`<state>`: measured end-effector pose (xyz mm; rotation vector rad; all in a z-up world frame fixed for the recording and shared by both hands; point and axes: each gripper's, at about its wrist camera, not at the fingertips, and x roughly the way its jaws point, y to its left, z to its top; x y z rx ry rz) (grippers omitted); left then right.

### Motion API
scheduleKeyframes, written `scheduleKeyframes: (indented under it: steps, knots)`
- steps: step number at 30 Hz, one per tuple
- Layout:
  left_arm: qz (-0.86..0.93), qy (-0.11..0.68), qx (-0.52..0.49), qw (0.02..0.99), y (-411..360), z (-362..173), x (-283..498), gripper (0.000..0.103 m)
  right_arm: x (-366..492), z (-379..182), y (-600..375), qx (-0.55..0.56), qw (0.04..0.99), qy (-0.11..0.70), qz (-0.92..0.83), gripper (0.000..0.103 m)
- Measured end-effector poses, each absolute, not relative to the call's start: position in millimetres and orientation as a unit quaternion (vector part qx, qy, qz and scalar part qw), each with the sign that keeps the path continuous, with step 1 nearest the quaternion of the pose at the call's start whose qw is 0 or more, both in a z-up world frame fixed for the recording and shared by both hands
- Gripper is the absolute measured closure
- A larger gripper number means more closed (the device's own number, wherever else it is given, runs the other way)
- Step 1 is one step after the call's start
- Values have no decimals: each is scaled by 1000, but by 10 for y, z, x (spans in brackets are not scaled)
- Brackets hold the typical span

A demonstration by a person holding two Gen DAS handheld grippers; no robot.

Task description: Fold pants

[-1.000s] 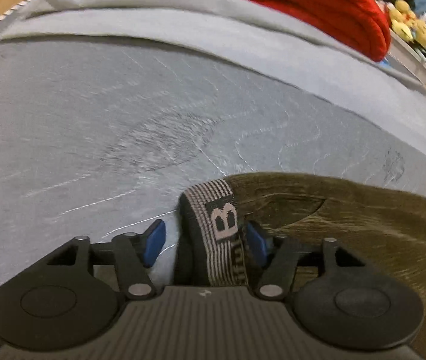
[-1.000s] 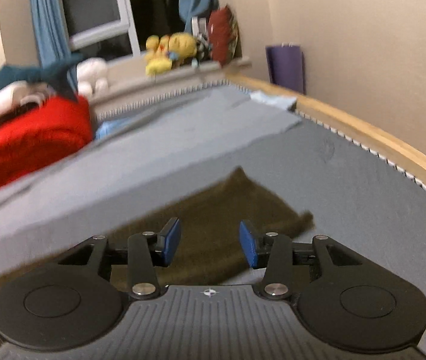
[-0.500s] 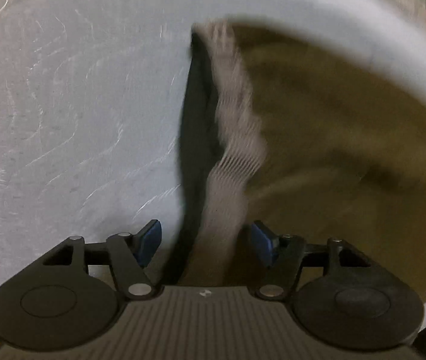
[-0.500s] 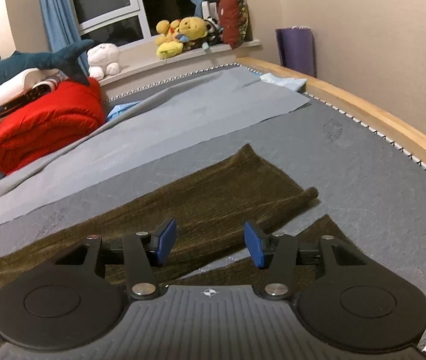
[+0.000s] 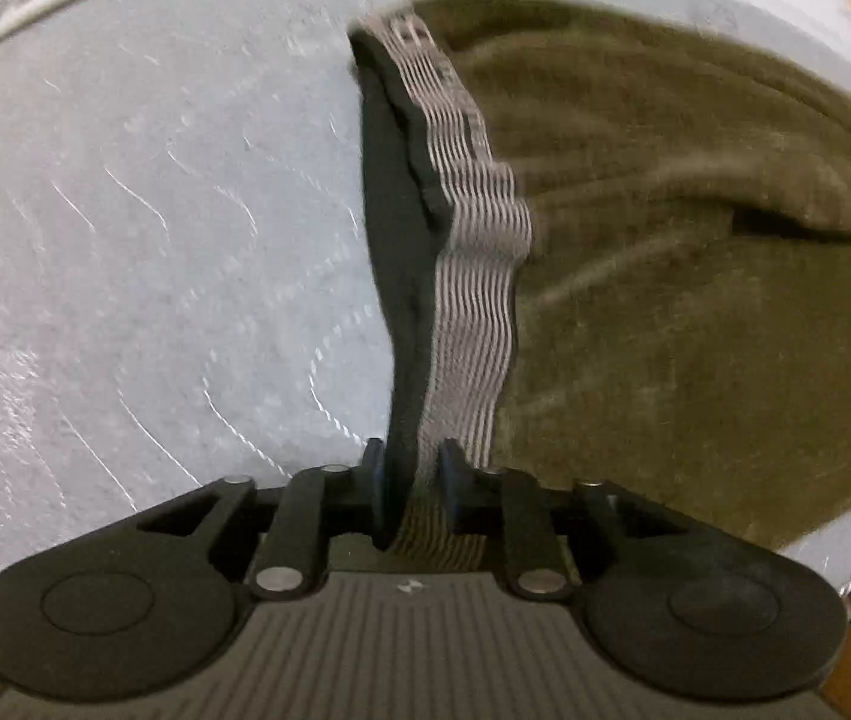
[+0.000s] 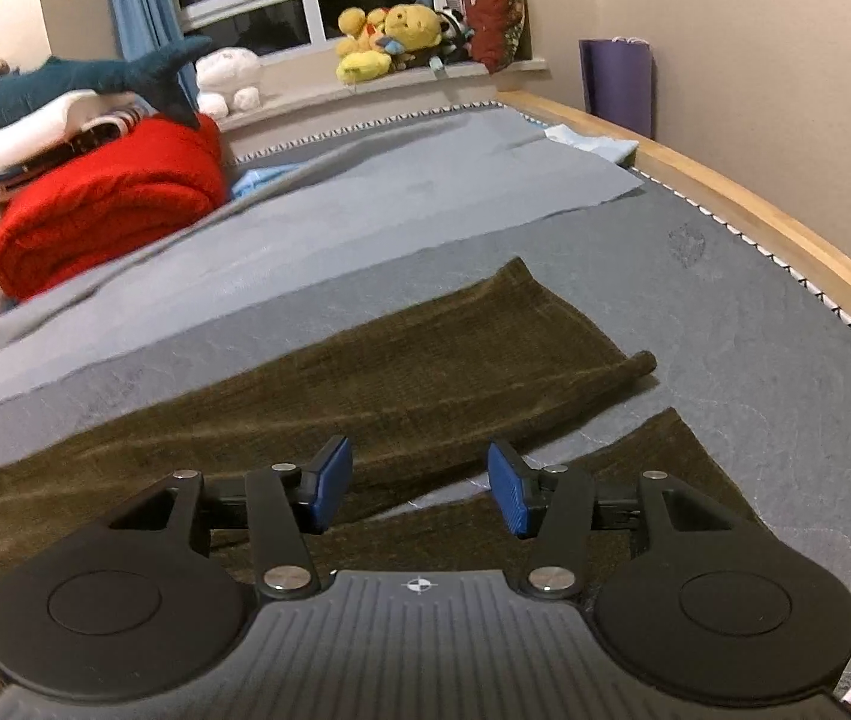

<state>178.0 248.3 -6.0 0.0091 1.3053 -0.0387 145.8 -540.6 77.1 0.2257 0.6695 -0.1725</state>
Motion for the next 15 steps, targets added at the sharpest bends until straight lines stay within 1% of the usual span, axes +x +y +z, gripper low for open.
scheduleKeyframes:
  steps: [1,2,4,5,6,8,9,10,11,13,15]
  knots:
    - [-16,593,2,805,2475,38,1766,76,1467,763,-5415,110,933,331,-87,50]
    - [-17,571,5,821,2447,148,1764,69,1475,751,-5415,112,932,334,-88,50]
    - [-44,536,5,843,2357,297,1755,61,1489,739,-5403,116,931,336,-84,50]
    - [-67,534,1,843,2294,319,1760,59,1494,736,-5392,114,931,336,-82,50]
    - [-95,543,4,834,2210,279,1768,59,1502,735,-5379,111,932,335,-81,50]
    - [-139,599,34,787,2031,36,1770,52,1521,735,-5364,104,933,336,-78,50]
    - [-145,636,69,755,1945,-139,1743,52,1533,731,-5357,102,933,337,-77,50]
    - [-153,641,110,744,1869,-211,1692,52,1547,727,-5352,101,933,338,-78,50]
    - [-163,631,139,746,1799,-176,1676,52,1554,726,-5350,100,932,339,-79,50]
    - [-152,619,119,761,1811,-43,1741,51,1573,712,-5348,95,930,344,-85,50]
    - [-142,588,93,791,1815,132,1817,51,1593,680,-5366,88,926,355,-97,50]
